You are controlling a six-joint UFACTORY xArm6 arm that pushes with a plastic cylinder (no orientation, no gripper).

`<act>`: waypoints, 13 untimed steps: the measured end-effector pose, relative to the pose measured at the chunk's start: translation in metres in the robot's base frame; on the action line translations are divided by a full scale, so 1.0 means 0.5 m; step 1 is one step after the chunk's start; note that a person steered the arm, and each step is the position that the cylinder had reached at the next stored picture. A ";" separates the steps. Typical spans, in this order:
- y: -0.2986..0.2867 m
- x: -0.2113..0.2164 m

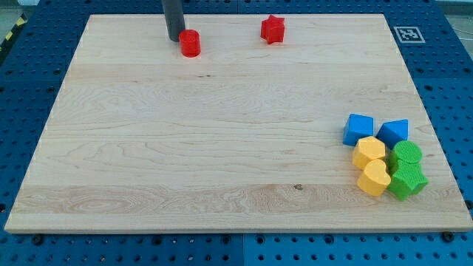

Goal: Move the red circle to the bottom of the red star

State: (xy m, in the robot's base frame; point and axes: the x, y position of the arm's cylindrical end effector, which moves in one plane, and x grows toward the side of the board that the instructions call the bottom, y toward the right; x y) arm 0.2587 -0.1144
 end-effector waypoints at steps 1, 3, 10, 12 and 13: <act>0.033 0.000; 0.038 0.002; 0.120 0.100; 0.169 0.140; 0.176 0.215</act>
State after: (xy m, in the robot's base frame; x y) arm 0.3660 -0.0266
